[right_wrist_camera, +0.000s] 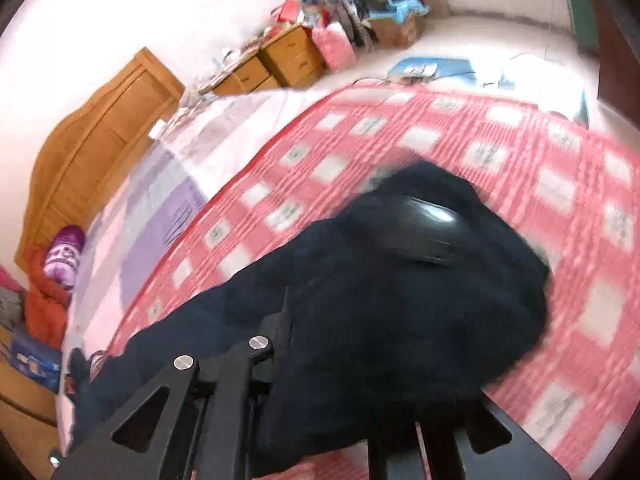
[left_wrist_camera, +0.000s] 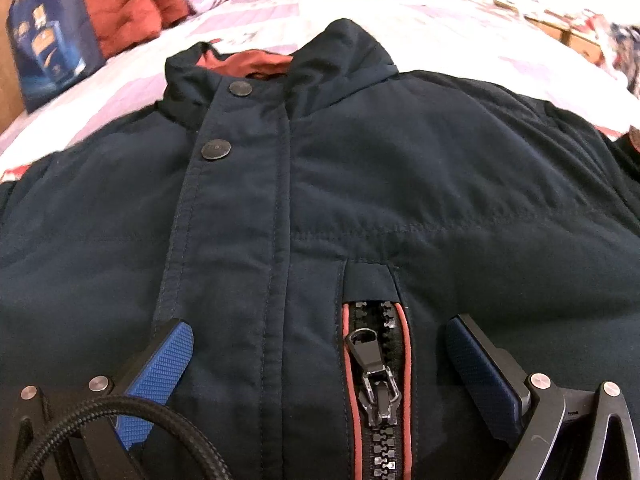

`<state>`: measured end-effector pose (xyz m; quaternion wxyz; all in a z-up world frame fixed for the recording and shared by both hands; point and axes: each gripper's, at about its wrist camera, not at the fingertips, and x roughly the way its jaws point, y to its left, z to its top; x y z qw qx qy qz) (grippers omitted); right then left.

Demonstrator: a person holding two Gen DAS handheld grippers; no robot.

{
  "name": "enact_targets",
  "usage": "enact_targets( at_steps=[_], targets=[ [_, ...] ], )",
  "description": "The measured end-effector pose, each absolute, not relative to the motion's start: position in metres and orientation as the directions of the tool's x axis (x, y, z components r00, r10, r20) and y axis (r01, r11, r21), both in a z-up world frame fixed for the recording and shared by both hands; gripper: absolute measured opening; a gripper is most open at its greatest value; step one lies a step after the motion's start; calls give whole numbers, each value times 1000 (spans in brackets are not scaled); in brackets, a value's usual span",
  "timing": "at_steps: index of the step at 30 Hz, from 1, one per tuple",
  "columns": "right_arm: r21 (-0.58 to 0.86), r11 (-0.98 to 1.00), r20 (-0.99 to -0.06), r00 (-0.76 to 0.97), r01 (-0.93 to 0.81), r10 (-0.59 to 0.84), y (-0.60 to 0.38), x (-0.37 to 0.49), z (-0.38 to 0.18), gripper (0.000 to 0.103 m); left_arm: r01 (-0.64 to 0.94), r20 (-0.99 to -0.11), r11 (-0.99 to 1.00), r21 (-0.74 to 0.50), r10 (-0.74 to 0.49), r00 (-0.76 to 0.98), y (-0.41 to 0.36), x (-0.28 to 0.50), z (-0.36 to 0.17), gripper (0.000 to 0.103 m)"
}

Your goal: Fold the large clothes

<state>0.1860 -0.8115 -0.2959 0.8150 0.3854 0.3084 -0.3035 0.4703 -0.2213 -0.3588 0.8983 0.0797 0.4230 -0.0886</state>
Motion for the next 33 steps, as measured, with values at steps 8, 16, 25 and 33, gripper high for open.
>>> enact_targets(
  at_steps=[8,16,25,33],
  targets=[
    [361,511,-793,545,780,-273,-806,200,-308,12,222,-778,971,83,-77,624,-218,474,-360,103],
    [194,615,-715,540,764,-445,-766,217,-241,12,219,-771,971,96,-66,633,-221,472,-362,103],
    [-31,803,-521,676,596,-522,-632,296,-113,12,232,-809,973,8,-130,574,-211,481,-353,103],
    [-152,946,-447,834,287,-325,-434,415,-74,12,251,-735,965,-78,-226,640,-109,457,-291,103]
  ],
)
